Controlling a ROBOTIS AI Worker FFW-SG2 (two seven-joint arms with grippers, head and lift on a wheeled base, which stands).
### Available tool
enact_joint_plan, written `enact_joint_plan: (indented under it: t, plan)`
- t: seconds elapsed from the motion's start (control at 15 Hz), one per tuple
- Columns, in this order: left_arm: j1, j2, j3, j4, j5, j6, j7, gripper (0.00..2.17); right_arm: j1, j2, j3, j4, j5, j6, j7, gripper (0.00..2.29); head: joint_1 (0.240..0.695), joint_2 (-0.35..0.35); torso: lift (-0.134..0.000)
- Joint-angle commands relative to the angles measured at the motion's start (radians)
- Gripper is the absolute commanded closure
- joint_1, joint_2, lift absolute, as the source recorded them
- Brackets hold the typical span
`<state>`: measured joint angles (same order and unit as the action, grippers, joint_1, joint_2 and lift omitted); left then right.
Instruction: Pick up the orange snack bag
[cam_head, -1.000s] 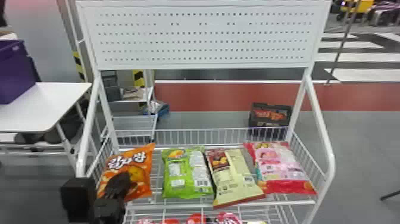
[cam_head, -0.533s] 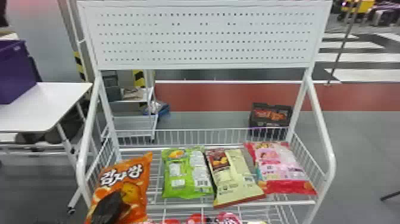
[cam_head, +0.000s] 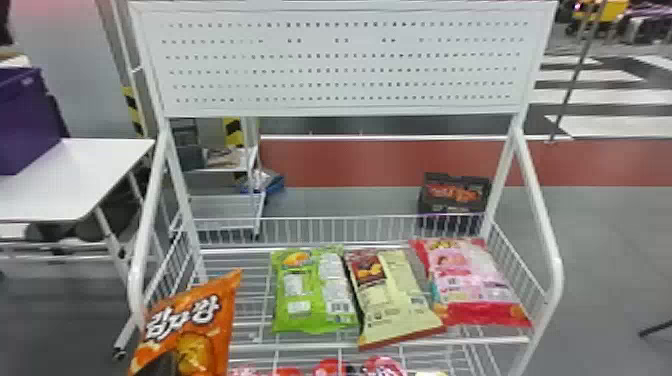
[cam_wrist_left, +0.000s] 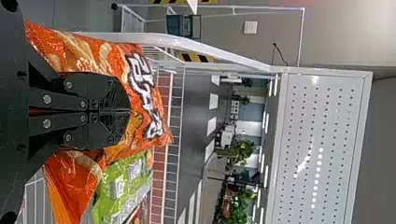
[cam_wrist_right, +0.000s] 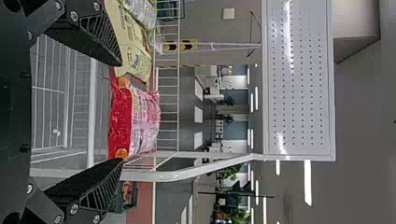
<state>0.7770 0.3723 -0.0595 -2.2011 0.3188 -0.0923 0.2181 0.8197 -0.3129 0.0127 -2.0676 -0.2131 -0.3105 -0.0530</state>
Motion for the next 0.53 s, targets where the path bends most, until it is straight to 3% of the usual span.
enact_joint_plan:
  t: [0.0,0.47]
  plan:
    - [0.053,0.005,0.012,0.0,-0.017,-0.086,-0.008,1.56,0.002,0.0,0.001,-0.003,0.001,0.0,0.001,0.17,0.499,0.0,0.0]
    - [0.128,0.007,0.035,0.012,-0.032,-0.197,-0.022,1.56,0.002,0.0,0.003,-0.008,0.0,0.0,0.001,0.17,0.499,0.0,0.0]
